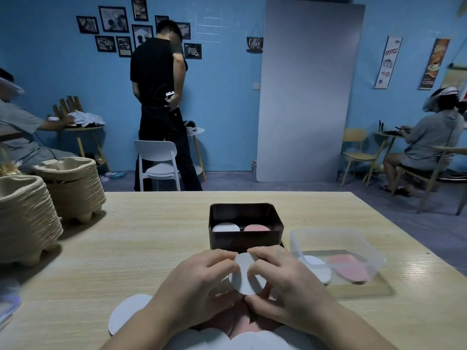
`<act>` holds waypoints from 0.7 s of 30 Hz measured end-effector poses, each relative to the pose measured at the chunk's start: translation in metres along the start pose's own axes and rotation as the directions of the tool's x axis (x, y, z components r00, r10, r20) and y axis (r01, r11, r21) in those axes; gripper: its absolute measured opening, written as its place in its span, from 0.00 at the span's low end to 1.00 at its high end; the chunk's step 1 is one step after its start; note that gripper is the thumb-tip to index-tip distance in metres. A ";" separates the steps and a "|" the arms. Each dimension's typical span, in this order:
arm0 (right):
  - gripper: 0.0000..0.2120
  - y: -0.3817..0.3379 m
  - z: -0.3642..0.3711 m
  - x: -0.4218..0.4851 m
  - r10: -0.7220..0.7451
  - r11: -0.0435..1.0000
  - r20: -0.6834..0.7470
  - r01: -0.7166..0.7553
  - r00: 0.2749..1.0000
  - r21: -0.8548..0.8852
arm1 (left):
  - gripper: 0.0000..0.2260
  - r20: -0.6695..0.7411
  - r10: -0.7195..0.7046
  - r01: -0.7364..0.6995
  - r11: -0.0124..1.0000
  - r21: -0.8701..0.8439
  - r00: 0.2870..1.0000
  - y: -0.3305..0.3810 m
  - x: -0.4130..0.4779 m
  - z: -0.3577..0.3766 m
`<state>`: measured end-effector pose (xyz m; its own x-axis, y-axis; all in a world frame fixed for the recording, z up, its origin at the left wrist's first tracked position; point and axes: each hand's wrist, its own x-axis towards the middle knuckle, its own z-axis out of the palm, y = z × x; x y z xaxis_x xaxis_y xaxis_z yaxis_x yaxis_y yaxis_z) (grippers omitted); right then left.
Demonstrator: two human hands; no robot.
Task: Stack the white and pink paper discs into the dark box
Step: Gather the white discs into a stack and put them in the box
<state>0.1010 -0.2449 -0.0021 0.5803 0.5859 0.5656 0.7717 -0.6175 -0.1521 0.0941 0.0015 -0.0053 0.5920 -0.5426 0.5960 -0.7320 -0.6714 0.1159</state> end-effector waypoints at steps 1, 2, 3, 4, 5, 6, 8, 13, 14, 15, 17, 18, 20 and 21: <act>0.13 -0.001 -0.001 0.001 -0.009 1.000 -0.002 0.009 1.000 -0.007 | 0.13 0.012 -0.007 0.007 1.000 -0.005 1.000 -0.001 0.000 0.000; 0.14 -0.001 -0.002 0.002 -0.017 1.000 -0.001 0.017 1.000 -0.011 | 0.13 0.020 -0.014 0.014 1.000 -0.011 1.000 -0.001 0.000 0.000; 0.14 -0.001 -0.003 0.004 -0.020 1.000 0.003 0.020 1.000 -0.012 | 0.14 0.024 -0.021 0.021 1.000 -0.016 0.999 -0.002 0.000 0.000; 0.14 -0.001 -0.003 0.006 -0.021 1.000 0.006 0.021 1.000 -0.012 | 0.15 0.025 -0.027 0.028 0.999 -0.020 0.999 -0.002 -0.001 0.000; 0.14 -0.001 -0.004 0.008 -0.022 1.000 0.008 0.022 1.000 -0.010 | 0.17 0.021 -0.032 0.033 0.999 -0.022 0.999 -0.002 -0.001 -0.002; 0.14 0.000 -0.006 0.011 -0.027 1.000 0.006 0.027 1.000 -0.004 | 0.19 0.014 -0.038 0.039 0.999 -0.026 0.999 -0.002 -0.001 -0.004; 0.13 0.003 -0.012 0.016 -0.036 0.999 -0.005 0.036 0.999 0.027 | 0.20 -0.021 -0.055 0.054 0.998 -0.036 0.998 -0.004 -0.001 -0.011; 0.13 0.022 -0.035 0.043 0.080 0.991 -0.016 -0.078 0.997 0.111 | 0.15 -0.118 -0.079 0.090 0.991 0.094 0.990 -0.024 0.014 -0.030; 0.13 0.027 -0.038 0.052 0.109 0.986 -0.022 -0.105 0.994 0.127 | 0.16 -0.110 -0.080 0.094 0.987 0.128 0.991 -0.030 0.018 -0.030; 0.13 0.031 -0.040 0.062 0.129 0.983 -0.028 -0.125 0.991 0.135 | 0.16 -0.097 -0.080 0.095 0.983 0.158 0.992 -0.036 0.022 -0.030; 0.13 0.037 -0.042 0.083 0.159 0.980 -0.035 -0.154 0.987 0.127 | 0.18 -0.063 -0.081 0.092 0.975 0.201 0.995 -0.045 0.026 -0.023; 0.13 0.041 -0.041 0.093 0.177 0.978 -0.023 -0.174 0.984 0.119 | 0.19 -0.051 -0.081 0.091 0.971 0.219 0.995 -0.047 0.025 -0.019; 0.13 0.045 -0.037 0.112 0.229 0.968 0.056 -0.233 0.972 0.091 | 0.21 -0.026 -0.101 0.104 0.966 0.237 0.995 -0.049 0.020 -0.011; 0.14 0.047 -0.033 0.120 0.249 0.964 0.111 -0.257 0.962 0.065 | 0.22 -0.016 -0.117 0.117 0.965 0.234 0.993 -0.049 0.016 -0.009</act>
<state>0.1984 -0.2201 0.0854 0.7794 0.4680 0.4166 0.6118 -0.7119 -0.3448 0.1371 0.0300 0.0056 0.6679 -0.4521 0.5911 -0.5583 -0.8297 -0.0038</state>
